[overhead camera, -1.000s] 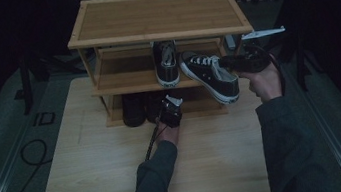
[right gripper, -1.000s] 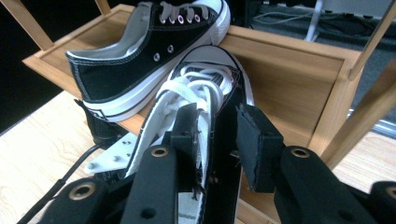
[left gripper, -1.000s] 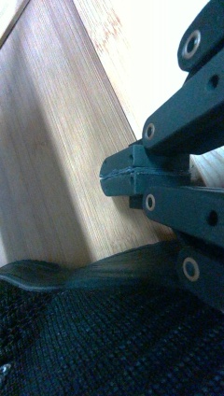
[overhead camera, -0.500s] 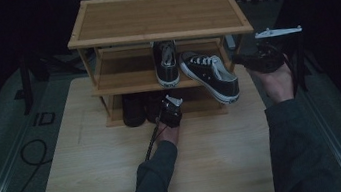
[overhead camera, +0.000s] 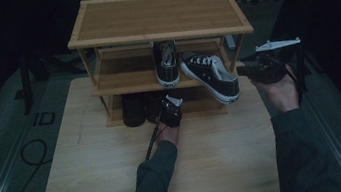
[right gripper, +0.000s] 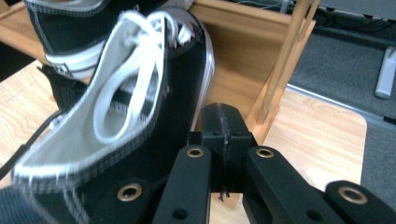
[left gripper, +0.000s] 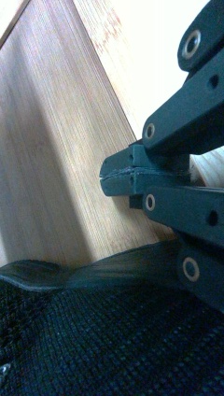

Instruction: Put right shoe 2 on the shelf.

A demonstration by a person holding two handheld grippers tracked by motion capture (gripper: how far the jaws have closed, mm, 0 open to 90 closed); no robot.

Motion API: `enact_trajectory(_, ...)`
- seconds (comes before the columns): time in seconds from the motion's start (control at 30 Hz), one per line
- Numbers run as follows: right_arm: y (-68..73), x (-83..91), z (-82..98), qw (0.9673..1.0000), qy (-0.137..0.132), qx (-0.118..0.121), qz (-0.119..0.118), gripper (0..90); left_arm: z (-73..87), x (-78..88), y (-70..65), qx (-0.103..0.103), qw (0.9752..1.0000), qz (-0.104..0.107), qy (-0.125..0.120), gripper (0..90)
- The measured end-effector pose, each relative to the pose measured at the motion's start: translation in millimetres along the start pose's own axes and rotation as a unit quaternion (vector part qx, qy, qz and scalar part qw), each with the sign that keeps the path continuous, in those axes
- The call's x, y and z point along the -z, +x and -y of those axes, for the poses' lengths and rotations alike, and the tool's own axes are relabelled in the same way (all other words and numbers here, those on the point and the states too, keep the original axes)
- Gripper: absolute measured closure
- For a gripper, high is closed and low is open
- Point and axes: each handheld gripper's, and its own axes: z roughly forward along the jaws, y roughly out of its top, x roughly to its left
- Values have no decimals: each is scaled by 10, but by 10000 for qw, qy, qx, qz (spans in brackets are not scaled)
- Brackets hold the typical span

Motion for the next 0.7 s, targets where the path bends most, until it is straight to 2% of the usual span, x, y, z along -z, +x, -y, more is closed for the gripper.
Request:
enact_trajectory(0.47, 116, 140, 366, 9997, 214, 150, -35, 900, 0, 1, -3, -6, 10000, -14, 4, 900)
enact_trajectory(0.7, 209, 236, 504, 9995, 191, 230, -117, 900, 0, 1, -4, -11, 10000, -19, 4, 900)
